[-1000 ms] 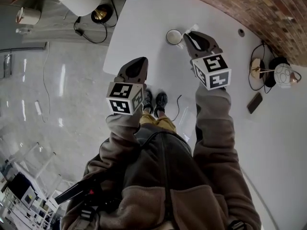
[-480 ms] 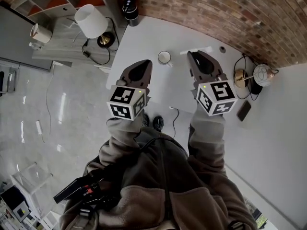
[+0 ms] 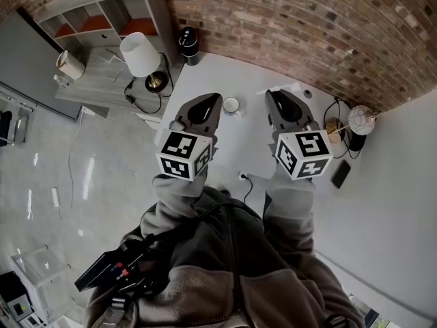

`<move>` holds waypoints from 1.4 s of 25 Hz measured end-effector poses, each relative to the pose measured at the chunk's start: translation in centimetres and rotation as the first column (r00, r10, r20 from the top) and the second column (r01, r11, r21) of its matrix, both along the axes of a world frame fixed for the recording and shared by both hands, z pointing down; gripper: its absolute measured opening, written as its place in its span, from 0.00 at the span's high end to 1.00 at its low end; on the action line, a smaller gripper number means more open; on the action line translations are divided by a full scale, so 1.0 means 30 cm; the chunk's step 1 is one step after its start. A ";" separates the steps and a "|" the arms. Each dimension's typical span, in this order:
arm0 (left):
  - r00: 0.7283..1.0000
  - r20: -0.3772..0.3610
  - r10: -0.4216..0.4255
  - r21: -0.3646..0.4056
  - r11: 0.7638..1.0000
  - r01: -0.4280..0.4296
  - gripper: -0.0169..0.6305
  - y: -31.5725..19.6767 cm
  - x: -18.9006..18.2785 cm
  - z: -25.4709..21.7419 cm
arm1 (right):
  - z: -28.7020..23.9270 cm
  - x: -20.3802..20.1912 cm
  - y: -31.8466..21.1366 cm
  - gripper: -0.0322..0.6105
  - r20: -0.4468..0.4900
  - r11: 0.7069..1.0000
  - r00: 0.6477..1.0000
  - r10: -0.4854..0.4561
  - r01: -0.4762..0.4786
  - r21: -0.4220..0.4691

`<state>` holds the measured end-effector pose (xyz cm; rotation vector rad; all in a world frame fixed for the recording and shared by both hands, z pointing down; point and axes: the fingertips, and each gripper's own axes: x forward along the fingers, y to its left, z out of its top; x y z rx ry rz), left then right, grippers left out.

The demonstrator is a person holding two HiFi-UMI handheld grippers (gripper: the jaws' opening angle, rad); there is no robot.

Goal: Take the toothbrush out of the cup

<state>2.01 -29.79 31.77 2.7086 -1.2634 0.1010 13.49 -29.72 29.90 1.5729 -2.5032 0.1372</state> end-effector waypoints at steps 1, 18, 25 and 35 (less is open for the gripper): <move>1.000 0.001 0.001 0.012 1.000 -0.001 0.97 0.005 0.000 -0.017 | -0.005 0.002 0.002 0.88 -0.008 1.000 1.000 0.007 -0.007 -0.004; 1.000 0.004 -0.013 0.154 0.988 0.012 0.97 -0.019 -0.046 -0.191 | -0.124 -0.042 -0.007 0.88 -0.058 0.997 0.998 0.017 -0.013 0.077; 1.000 -0.003 0.006 0.146 0.989 -0.005 0.97 -0.040 -0.073 -0.203 | -0.136 -0.074 -0.026 0.88 -0.067 0.997 0.997 0.036 -0.032 0.065; 1.000 0.000 0.008 0.148 0.989 -0.008 0.97 -0.041 -0.075 -0.195 | -0.136 -0.077 -0.024 0.88 -0.068 0.996 0.997 0.046 -0.040 0.080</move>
